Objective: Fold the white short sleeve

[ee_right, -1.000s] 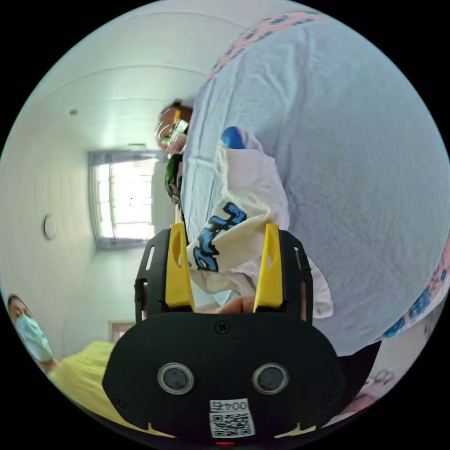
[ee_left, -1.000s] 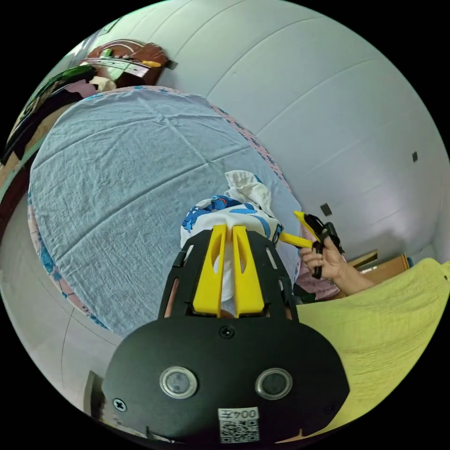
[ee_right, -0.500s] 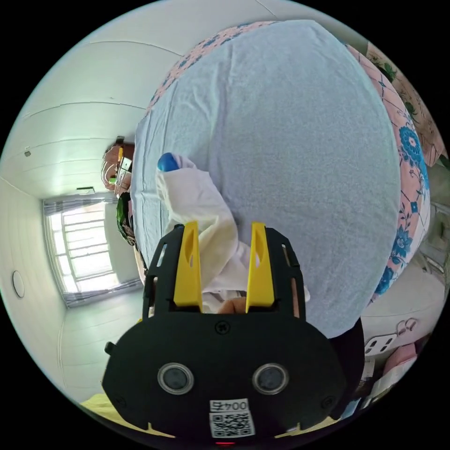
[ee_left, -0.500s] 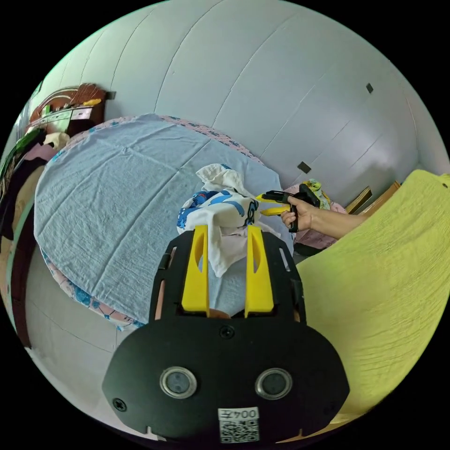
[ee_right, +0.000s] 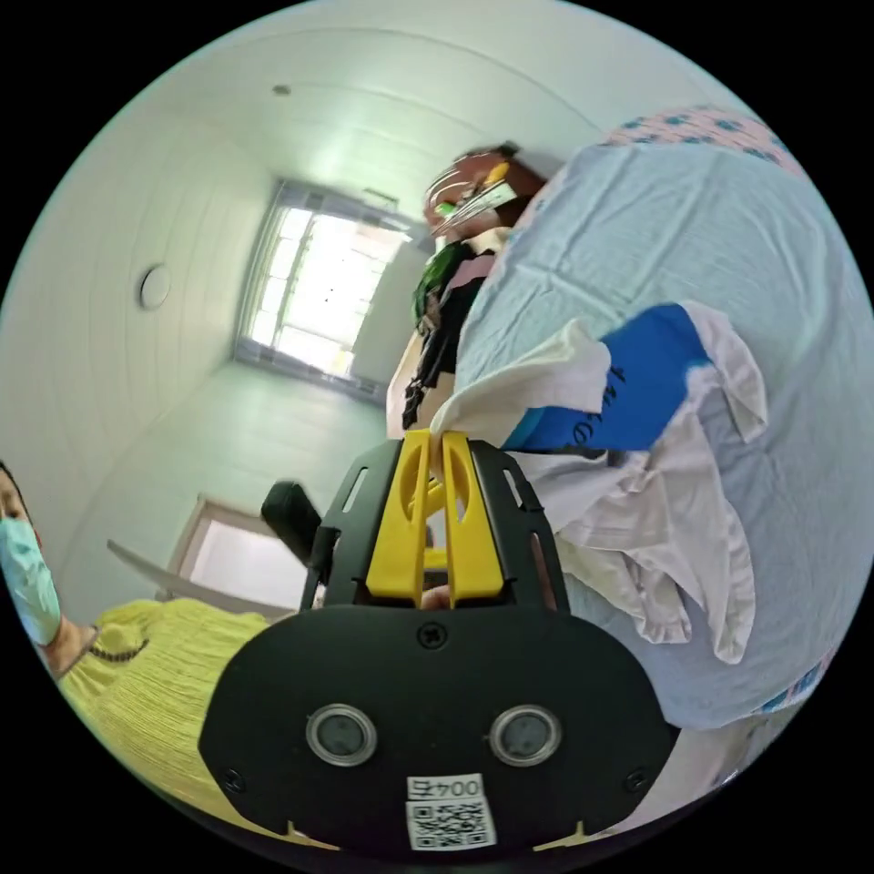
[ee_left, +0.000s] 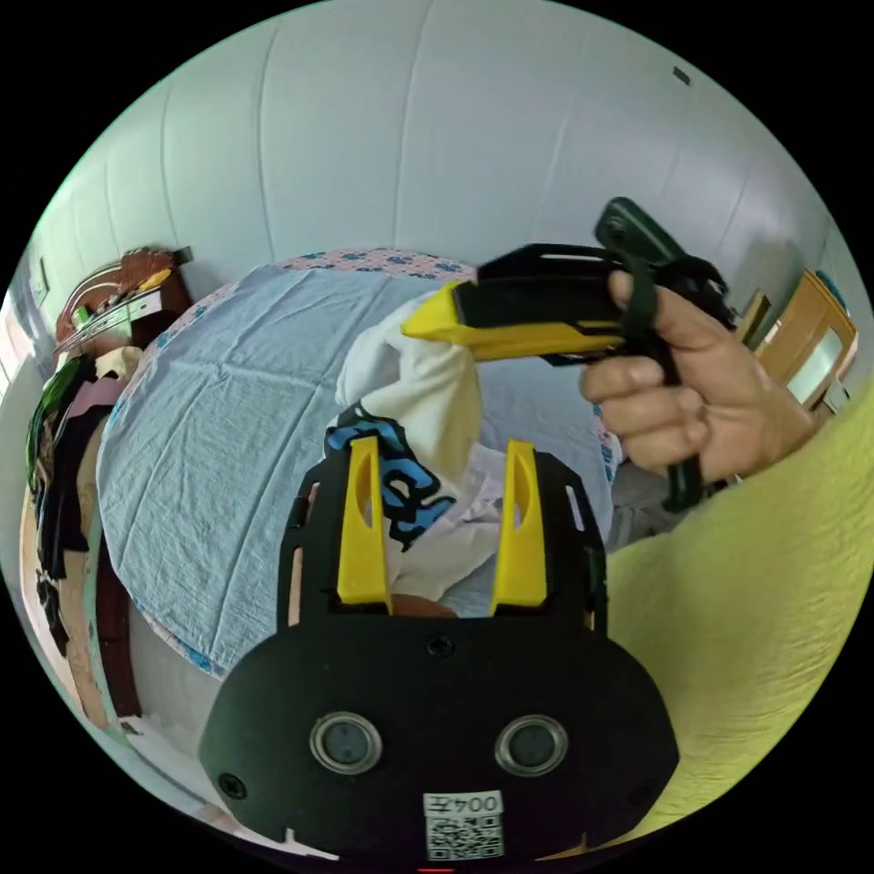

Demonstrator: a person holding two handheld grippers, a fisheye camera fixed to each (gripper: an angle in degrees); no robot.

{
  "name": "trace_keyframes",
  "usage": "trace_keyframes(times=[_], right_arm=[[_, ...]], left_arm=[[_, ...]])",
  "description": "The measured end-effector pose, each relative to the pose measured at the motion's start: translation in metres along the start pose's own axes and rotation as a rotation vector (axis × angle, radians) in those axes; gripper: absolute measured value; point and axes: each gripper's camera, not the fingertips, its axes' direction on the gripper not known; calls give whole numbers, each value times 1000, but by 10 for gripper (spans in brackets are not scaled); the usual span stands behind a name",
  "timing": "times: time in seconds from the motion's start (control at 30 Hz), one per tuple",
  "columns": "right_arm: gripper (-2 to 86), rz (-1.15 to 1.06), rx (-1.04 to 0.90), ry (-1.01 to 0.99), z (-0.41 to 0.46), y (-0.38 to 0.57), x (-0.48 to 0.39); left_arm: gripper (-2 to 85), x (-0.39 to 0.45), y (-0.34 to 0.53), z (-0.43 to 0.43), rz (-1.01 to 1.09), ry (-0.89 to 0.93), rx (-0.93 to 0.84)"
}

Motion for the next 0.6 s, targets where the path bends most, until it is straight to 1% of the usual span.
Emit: trace_keyframes(times=[0.03, 0.07, 0.13, 0.2, 0.23, 0.3, 0.33, 0.4, 0.5, 0.6], right_arm=[[43, -28, -22, 1, 2, 5, -6], [48, -82, -44, 13, 1, 14, -16], [54, -169, -16, 39, -15, 28, -25], [66, -288, 75, 92, -50, 49, -27], [71, -307, 99, 113, -58, 55, -25], [92, -375, 151, 164, -84, 78, -16], [98, -397, 161, 181, -88, 84, -15], [123, -488, 187, 290, -95, 110, -15], [143, -579, 193, 324, -99, 134, -23], [168, -654, 223, 320, -106, 152, -31]], left_arm=[[96, -3, -2, -6, -15, -12, 23], [47, -13, -5, -20, -50, -11, 57], [38, -31, -12, -43, -83, 64, 82], [36, -58, -23, -78, -94, 204, 131], [36, -64, -27, -87, -88, 242, 140], [37, -80, -44, -121, -41, 369, 174], [37, -82, -48, -129, -26, 402, 188], [37, -84, -68, -165, 55, 528, 257], [38, -76, -98, -213, 160, 613, 333], [38, -64, -135, -259, 239, 651, 394]])
